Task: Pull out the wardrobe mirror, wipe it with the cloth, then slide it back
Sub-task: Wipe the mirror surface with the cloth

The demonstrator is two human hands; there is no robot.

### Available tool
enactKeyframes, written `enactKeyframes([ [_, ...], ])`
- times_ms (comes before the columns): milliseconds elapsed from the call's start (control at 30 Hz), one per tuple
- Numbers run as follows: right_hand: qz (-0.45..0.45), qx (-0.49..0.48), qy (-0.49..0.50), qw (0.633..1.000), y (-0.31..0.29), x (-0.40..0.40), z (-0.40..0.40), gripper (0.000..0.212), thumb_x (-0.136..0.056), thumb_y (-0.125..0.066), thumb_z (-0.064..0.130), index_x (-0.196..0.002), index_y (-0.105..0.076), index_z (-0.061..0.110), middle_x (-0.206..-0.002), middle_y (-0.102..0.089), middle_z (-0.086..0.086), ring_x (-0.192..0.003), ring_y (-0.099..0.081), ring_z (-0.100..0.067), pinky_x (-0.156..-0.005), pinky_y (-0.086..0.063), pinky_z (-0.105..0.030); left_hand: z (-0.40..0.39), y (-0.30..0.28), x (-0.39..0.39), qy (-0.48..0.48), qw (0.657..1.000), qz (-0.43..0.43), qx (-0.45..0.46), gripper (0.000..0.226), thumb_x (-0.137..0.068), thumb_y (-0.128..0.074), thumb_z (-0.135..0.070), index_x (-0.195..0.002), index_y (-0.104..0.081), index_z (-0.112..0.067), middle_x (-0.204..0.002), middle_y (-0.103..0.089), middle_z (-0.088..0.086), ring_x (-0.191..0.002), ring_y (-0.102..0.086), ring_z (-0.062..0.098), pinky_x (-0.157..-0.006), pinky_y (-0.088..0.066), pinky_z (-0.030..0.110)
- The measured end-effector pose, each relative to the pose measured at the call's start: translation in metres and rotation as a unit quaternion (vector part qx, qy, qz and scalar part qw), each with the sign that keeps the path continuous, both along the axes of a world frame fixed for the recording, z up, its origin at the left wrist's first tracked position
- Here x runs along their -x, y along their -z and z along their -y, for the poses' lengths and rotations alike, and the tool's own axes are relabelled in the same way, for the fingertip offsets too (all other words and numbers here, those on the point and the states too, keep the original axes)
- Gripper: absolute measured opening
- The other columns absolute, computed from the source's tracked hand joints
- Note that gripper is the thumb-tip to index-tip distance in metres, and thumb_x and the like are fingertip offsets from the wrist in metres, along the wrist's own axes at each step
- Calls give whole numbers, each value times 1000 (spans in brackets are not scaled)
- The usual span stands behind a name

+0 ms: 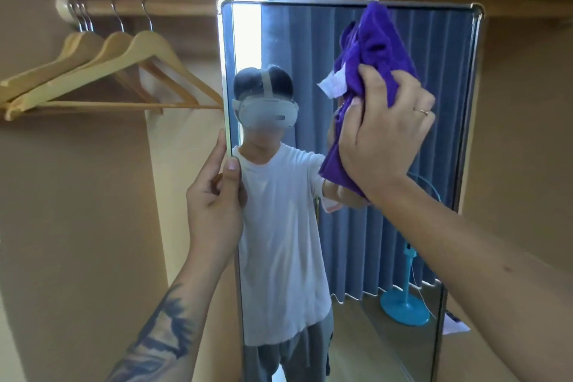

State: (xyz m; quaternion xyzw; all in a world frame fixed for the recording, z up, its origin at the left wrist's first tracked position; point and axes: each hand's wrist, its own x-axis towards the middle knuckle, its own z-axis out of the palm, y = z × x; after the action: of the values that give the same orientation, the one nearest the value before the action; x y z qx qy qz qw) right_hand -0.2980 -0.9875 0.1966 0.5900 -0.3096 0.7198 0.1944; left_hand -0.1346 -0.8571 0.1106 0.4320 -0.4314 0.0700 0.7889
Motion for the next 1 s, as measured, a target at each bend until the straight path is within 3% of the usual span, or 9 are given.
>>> enactKeyframes([
  [200,-115,93,-19,989,-46,-59,-52,46,-95,-57,32,-140,-63,26,-136,-61,-13,-118,-58,-37,-90,-47,-48,-4,0,2,27,1000,1,2,39,-98,-59,-54,-134,-56,-69,-70,-38,9,-65,-33,26,-61,-35,32],
  [300,-153,111,-14,982,-48,-56,-51,46,-98,-54,34,-142,-62,28,-138,-61,-11,-121,-57,-36,-92,-45,-47,-8,-3,-2,41,999,4,-6,37,-99,-62,-45,-128,-61,-69,-83,-37,-14,-64,-41,20,-68,-41,33],
  [333,-175,125,-12,977,-47,-51,-47,45,-98,-52,34,-142,-62,28,-139,-61,-11,-120,-58,-36,-91,-44,-46,-8,-4,-4,43,999,9,-11,39,-100,-62,-41,-127,-62,-69,-116,-50,-2,-64,-48,11,-66,-44,29],
  [367,-198,141,-11,970,-47,-45,-42,44,-99,-52,34,-141,-64,28,-138,-62,-10,-118,-59,-36,-89,-43,-46,-8,-5,-5,44,999,16,-13,40,-103,-62,-36,-127,-62,-69,-89,-81,0,-66,-53,5,-62,-46,26],
  [433,-239,167,-5,957,-45,-32,-30,43,-100,-51,35,-139,-65,28,-137,-64,-10,-115,-60,-37,-86,-42,-45,-7,-9,-7,39,999,19,-15,43,-107,-61,-28,-132,-62,-63,-119,-60,14,-69,-54,16,-65,-45,24],
  [467,-247,175,0,953,-45,-24,-24,43,-100,-51,36,-139,-66,27,-137,-64,-10,-114,-61,-37,-85,-42,-45,-6,-12,-7,35,999,10,-18,43,-107,-60,-25,-136,-61,-57,-87,-33,2,-70,-46,26,-69,-42,27],
  [500,-246,178,7,953,-43,-17,-16,42,-100,-52,37,-139,-66,27,-136,-64,-11,-113,-61,-38,-85,-43,-46,-5,-17,-8,31,999,2,-21,44,-108,-60,-22,-142,-59,-50,-70,-46,35,-71,-39,30,-70,-42,28],
  [600,-206,159,14,965,-37,9,10,41,-100,-55,35,-138,-66,25,-135,-64,-14,-112,-60,-42,-86,-44,-47,-5,-42,-10,9,1000,17,-15,45,-109,-59,-18,-145,-57,-46,-63,-32,12,-64,-36,22,-63,-48,25],
  [1000,81,-50,7,995,-30,55,66,47,-100,-44,36,-146,-52,32,-144,-51,-11,-124,-49,-40,-102,-37,-46,4,-87,-15,10,998,57,21,46,-109,-58,-18,-151,-52,-35,-78,-53,-24,-69,-45,-5,-69,-42,10],
])
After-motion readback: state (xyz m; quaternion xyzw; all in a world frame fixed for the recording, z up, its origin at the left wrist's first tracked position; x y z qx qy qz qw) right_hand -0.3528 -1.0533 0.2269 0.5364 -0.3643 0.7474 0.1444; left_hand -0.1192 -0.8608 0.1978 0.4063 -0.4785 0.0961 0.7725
